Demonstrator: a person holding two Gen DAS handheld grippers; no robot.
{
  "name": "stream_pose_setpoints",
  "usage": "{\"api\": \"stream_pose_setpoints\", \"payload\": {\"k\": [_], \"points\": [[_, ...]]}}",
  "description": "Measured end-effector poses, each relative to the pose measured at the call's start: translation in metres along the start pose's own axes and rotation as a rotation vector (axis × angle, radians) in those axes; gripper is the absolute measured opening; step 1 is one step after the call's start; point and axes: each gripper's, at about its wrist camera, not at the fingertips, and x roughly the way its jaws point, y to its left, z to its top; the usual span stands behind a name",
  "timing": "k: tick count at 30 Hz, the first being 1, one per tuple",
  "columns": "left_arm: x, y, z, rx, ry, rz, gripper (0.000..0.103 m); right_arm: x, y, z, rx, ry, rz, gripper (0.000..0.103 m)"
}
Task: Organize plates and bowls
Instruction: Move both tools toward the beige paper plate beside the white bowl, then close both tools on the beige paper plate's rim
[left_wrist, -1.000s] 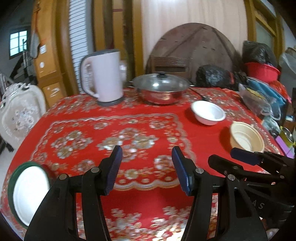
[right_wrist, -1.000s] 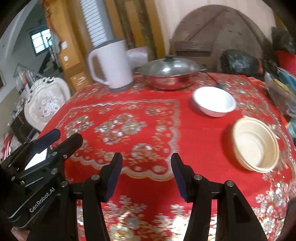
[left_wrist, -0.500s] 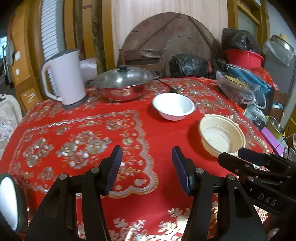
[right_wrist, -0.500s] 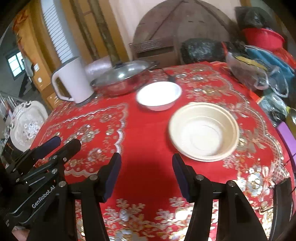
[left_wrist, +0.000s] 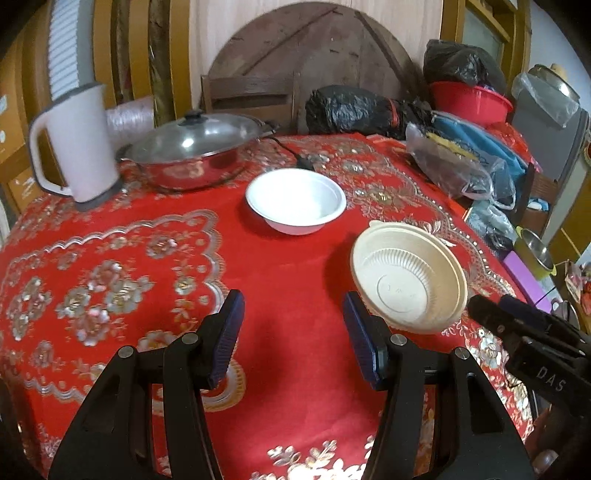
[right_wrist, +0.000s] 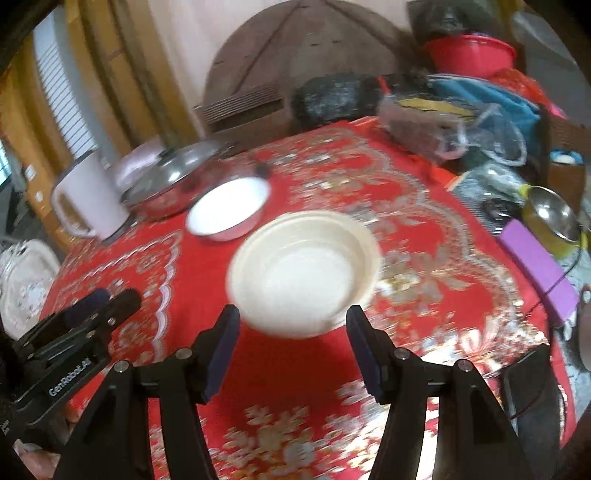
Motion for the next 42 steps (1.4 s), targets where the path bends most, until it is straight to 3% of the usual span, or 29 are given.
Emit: {"api": "stream_pose_setpoints", "payload": {"k": [2, 10, 18, 32, 33, 35, 39, 42], "points": [[0.009, -0.003, 0.004, -0.008, 0.018, -0.018, 0.056, 0.003, -0.011, 0.004, 0.021, -0.005, -0.037, 0.063], [0.039, -0.013, 0.019, -0.064, 0.055, -0.055, 0.056, 0.031, -0.036, 0.014, 0.097, 0.039, -0.049, 0.063], [0.071, -0.034, 0.023, -0.029, 0.114, -0.071, 0.056, 0.06, -0.051, 0.017, 0.16, 0.077, -0.076, 0.063], [0.111, -0.047, 0.02, 0.008, 0.192, -0.046, 0.055, 0.086, -0.05, 0.018, 0.123, 0.074, -0.085, 0.063], [0.112, -0.047, 0.019, 0.006, 0.192, -0.051, 0.054, 0.086, -0.047, 0.018, 0.105, 0.069, -0.091, 0.062], [0.115, -0.047, 0.016, 0.01, 0.208, -0.057, 0.02, 0.088, -0.043, 0.017, 0.078, 0.065, -0.085, 0.055], [0.115, -0.047, 0.014, 0.03, 0.219, -0.052, 0.018, 0.092, -0.026, 0.014, 0.013, 0.08, -0.048, 0.037], [0.111, -0.039, 0.012, 0.019, 0.219, -0.053, 0.017, 0.091, -0.012, 0.01, -0.036, 0.081, -0.055, 0.036]]}}
